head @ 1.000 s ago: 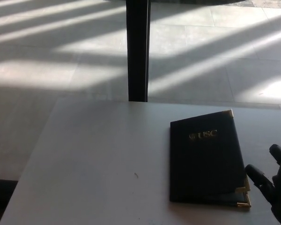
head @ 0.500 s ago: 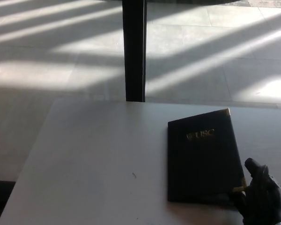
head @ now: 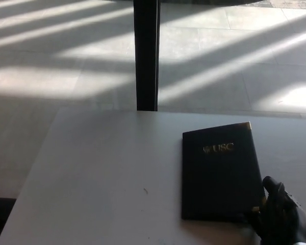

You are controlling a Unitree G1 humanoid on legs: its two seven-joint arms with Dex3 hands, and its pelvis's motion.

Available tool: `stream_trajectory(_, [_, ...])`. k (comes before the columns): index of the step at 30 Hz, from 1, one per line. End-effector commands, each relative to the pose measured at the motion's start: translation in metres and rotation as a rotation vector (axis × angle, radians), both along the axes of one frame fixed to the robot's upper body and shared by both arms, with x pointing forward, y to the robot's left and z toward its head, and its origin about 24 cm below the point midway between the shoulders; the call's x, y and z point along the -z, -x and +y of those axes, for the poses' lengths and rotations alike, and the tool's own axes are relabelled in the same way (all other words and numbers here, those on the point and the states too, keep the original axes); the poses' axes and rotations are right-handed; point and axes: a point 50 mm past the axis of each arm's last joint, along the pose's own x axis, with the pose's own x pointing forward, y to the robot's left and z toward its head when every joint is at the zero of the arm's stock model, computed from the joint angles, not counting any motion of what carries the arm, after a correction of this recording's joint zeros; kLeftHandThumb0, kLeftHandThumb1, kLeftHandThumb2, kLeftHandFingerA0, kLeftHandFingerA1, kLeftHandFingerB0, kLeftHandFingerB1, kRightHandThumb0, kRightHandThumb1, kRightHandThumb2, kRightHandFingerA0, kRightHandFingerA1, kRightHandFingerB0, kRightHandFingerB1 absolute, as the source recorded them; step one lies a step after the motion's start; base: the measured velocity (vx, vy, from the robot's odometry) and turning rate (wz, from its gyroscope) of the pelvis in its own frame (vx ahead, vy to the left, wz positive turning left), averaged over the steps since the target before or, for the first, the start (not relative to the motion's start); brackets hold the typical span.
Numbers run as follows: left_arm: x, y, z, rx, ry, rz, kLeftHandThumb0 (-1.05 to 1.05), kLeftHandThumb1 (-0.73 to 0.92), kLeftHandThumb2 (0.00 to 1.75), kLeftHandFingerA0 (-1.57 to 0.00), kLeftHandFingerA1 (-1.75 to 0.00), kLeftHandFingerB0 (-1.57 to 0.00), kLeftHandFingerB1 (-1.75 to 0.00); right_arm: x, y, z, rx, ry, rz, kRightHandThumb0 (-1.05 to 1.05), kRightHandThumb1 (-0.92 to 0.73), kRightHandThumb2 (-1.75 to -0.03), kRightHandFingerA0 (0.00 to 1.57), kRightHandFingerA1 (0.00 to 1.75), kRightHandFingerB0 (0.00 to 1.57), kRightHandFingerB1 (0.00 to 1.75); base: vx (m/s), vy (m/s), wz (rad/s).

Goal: There is a diary kept infront of the robot and the robot uses its right hand to grab its cover and puses it to the left to open it.

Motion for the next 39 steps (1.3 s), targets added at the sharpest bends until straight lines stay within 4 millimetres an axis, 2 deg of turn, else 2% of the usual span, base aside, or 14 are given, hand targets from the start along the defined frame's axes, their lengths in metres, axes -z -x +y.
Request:
stream_trajectory(1, [-0.005,0.002,0.006,-0.008,-0.018,0.006,-0.9,0.92,1.02,-0.45,-0.99,-0.38,-0.84,-0.011,-0.009,0.054,-0.075,-0.128,-0.022,-0.64,-0.92,-0.7,0.4,0.67,0.33,0.4,0.0,0.0,0.0])
stream_trajectory(11, [-0.007,0.002,0.008,-0.012,-0.02,0.005,-0.92,0.92,1.02,-0.45,-0.98,-0.39,-0.84,-0.039,-0.014,0.083,-0.163,-0.142,-0.115,-0.63,-0.92,-0.71,0.34,0.67,0.3,0.41,0.0,0.0,0.0])
stream_trajectory(12, [-0.007,0.001,0.008,-0.015,-0.022,0.006,-0.89,0.92,0.99,-0.43,-1.05,-0.39,-0.89,-0.046,-0.014,0.087,-0.181,-0.14,-0.136,-0.64,-0.92,-0.72,0.35,0.67,0.3,0.4,0.0,0.0,0.0])
stream_trajectory(13, [-0.007,0.002,0.008,-0.014,-0.023,0.006,-0.91,0.92,1.01,-0.45,-0.97,-0.4,-0.84,-0.048,-0.014,0.088,-0.188,-0.138,-0.144,-0.64,-0.92,-0.72,0.34,0.66,0.29,0.41,0.0,0.0,0.0])
stream_trajectory(17, [-0.008,0.001,0.008,-0.007,-0.033,0.006,-0.92,0.92,1.01,-0.44,-0.97,-0.39,-0.84,-0.061,-0.015,0.094,-0.201,-0.146,-0.173,-0.64,-0.92,-0.72,0.34,0.66,0.3,0.41,0.0,0.0,0.0])
stream_trajectory(22, [-0.009,0.0,0.009,0.001,-0.036,0.005,-0.96,0.92,0.97,-0.49,-1.0,-0.43,-0.86,-0.087,-0.012,0.111,-0.294,-0.099,-0.29,-0.66,-0.92,-0.73,0.37,0.78,0.29,0.45,0.02,0.001,0.04])
stream_trajectory(25, [-0.011,-0.002,0.01,0.008,-0.039,0.001,-0.92,0.92,0.95,-0.44,-0.97,-0.4,-0.84,-0.091,-0.012,0.117,-0.306,-0.09,-0.293,-0.66,-0.92,-0.73,0.39,0.78,0.29,0.47,0.06,0.006,0.06])
stream_trajectory(26, [-0.011,-0.003,0.01,0.015,-0.045,0.006,-0.9,0.92,1.01,-0.43,-1.03,-0.37,-0.85,-0.092,-0.012,0.119,-0.317,-0.083,-0.297,-0.67,-0.92,-0.75,0.37,0.81,0.27,0.49,0.0,0.0,0.0])
stream_trajectory(27, [-0.012,-0.003,0.01,0.012,-0.054,0.019,-0.91,0.92,0.97,-0.51,-0.98,-0.43,-0.83,-0.094,-0.013,0.125,-0.346,-0.062,-0.311,-0.67,-0.92,-0.75,0.38,0.83,0.27,0.5,0.0,0.0,0.0])
stream_trajectory(33, [-0.014,-0.006,0.011,0.006,-0.045,0.012,-0.94,0.92,0.99,-0.47,-0.98,-0.41,-0.83,-0.091,-0.016,0.133,-0.421,0.047,-0.326,-0.66,-0.92,-0.75,0.34,0.86,0.26,0.49,0.0,0.0,0.0])
stream_trajectory(34, [-0.014,-0.007,0.011,0.011,-0.044,0.009,-0.91,0.86,1.22,-0.49,-0.93,-0.45,-0.83,-0.088,-0.017,0.132,-0.422,0.068,-0.32,-0.66,-0.92,-0.74,0.34,0.86,0.25,0.49,0.0,0.0,0.0])
stream_trajectory(35, [-0.014,-0.007,0.011,0.015,-0.05,0.012,-0.92,0.92,0.95,-0.49,-1.0,-0.43,-0.85,-0.085,-0.018,0.131,-0.425,0.088,-0.314,-0.65,-0.92,-0.75,0.34,0.88,0.25,0.48,0.0,0.0,0.0])
stream_trajectory(38, [-0.015,-0.008,0.011,0.02,-0.062,0.021,-0.91,0.92,0.94,-0.5,-1.0,-0.44,-0.86,-0.078,-0.028,0.125,-0.411,0.148,-0.289,-0.67,-0.91,-0.75,0.35,0.85,0.22,0.5,0.0,0.0,0.0])
stream_trajectory(39, [-0.016,-0.009,0.011,0.029,-0.063,0.018,-0.9,0.92,0.99,-0.46,-1.07,-0.39,-0.9,-0.075,-0.031,0.12,-0.408,0.189,-0.292,-0.65,-0.92,-0.81,0.31,0.79,0.17,0.49,0.0,0.0,0.0])
